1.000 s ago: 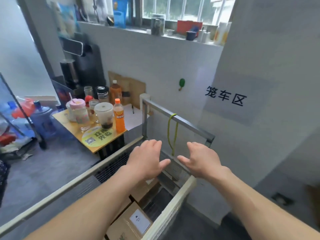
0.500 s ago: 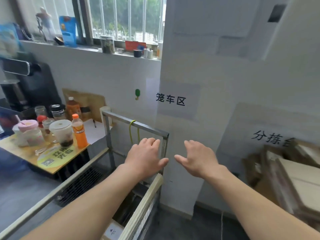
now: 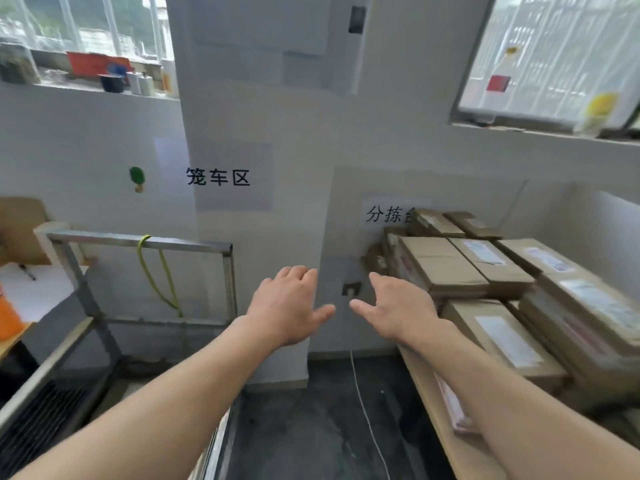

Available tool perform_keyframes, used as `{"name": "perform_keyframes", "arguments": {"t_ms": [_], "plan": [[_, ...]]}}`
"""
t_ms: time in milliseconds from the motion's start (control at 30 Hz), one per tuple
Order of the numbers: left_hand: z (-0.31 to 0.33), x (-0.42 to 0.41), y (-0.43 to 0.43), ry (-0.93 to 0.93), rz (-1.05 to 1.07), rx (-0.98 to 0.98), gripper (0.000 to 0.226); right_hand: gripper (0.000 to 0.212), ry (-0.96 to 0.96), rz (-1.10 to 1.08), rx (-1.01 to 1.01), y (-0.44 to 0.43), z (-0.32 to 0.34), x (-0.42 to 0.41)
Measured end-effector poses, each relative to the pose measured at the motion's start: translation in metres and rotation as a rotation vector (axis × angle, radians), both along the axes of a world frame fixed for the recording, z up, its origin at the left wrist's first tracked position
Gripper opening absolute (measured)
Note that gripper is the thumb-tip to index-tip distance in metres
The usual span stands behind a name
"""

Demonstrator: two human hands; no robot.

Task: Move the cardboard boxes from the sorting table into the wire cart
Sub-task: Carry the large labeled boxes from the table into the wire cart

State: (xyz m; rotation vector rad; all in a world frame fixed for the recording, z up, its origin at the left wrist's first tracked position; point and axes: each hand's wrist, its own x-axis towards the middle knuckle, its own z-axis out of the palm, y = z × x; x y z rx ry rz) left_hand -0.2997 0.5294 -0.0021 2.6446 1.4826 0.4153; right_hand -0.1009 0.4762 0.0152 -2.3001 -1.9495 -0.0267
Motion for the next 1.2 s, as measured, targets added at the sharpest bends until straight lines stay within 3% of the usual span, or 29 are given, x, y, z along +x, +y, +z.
{"name": "perform_keyframes", "arguments": {"t_ms": [300, 533, 733, 1200], "plan": [[0.005, 0.099, -0.051, -0.009, -0.271, 0.001, 0.079, 0.05, 0.025, -0.239, -0.013, -0.1, 0.003, 0.084], [0.003, 0.202, -0.102, -0.021, -0.435, -0.008, 0.078, 0.057, -0.001, -0.399, -0.01, -0.178, -0.008, 0.176], [-0.012, 0.303, -0.158, 0.06, -0.555, -0.044, 0.071, 0.05, 0.014, -0.546, -0.069, -0.253, -0.027, 0.271], [-0.088, 0.5, -0.249, 0.223, -0.574, -0.19, 0.061, 0.038, 0.12, -0.806, -0.279, -0.356, -0.114, 0.49]]}}
